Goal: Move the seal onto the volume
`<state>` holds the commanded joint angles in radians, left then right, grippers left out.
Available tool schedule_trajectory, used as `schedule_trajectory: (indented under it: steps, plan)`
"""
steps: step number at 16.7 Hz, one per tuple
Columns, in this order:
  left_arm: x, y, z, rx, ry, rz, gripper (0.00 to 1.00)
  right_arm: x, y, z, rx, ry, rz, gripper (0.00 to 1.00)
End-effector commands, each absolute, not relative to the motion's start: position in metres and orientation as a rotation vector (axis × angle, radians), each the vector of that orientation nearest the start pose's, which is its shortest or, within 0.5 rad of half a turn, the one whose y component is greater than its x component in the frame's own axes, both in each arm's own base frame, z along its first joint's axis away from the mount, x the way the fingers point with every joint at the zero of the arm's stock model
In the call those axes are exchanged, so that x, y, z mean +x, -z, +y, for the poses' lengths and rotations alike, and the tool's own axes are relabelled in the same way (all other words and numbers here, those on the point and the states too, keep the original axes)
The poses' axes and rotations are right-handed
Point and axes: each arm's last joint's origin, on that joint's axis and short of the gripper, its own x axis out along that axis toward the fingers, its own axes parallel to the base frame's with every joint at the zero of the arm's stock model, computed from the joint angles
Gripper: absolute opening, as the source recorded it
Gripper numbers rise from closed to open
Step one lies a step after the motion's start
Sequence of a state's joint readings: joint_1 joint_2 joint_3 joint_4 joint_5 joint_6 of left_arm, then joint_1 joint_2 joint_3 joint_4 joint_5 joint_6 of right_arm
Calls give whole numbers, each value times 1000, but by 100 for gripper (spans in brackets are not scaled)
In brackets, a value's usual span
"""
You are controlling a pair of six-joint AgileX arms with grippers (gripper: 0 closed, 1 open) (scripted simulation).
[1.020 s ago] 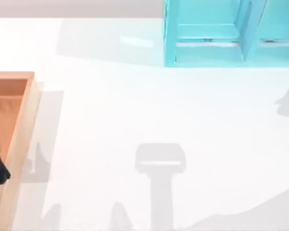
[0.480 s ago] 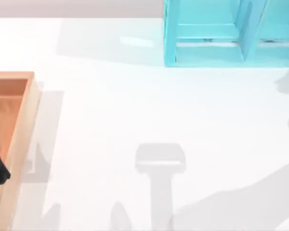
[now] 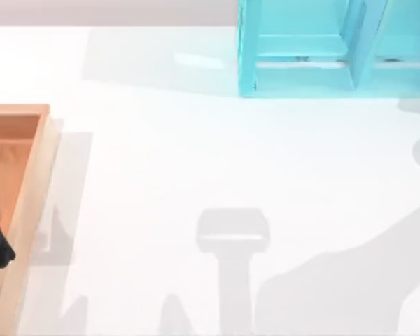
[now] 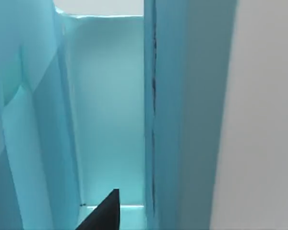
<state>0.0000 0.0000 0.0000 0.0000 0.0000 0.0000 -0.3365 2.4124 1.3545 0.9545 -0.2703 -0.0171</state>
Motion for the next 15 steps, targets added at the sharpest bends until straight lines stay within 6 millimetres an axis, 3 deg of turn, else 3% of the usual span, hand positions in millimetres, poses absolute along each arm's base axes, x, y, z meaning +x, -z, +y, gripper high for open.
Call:
schedule_trajectory:
  steps: [2,15]
  plan:
    - [106,-160,-1,0,0,0,100,469,-81,-149,4,38,102,100]
    - [106,-160,-1,0,0,0,100,469,-81,-149,4,38,102,2]
